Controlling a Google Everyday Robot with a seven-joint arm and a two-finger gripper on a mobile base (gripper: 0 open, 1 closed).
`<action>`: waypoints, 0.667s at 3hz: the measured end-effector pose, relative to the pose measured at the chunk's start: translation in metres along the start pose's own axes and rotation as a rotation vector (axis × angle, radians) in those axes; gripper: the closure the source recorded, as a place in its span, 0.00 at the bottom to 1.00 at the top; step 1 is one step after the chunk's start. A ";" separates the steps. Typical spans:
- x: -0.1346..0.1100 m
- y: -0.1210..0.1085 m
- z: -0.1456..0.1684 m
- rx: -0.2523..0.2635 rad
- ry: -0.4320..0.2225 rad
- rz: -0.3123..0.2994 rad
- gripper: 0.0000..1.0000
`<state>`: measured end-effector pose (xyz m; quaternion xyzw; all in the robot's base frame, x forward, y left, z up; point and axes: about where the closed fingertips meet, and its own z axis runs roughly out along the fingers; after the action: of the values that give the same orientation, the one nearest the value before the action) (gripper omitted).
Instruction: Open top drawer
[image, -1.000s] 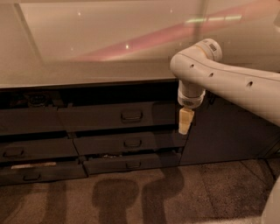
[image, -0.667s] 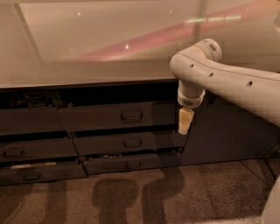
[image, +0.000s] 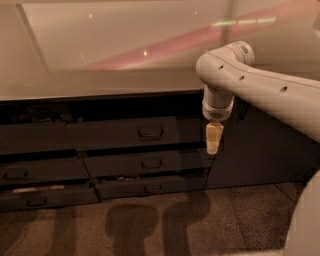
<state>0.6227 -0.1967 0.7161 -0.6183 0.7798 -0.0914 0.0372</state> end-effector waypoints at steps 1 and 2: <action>0.001 0.002 0.001 -0.016 0.007 -0.045 0.00; 0.001 0.002 0.001 -0.016 0.007 -0.045 0.00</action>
Offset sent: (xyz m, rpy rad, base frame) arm -0.0021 -0.0005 -0.0009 -0.0104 0.0210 0.0416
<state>0.6207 -0.1972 0.7151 -0.6354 0.7666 -0.0881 0.0276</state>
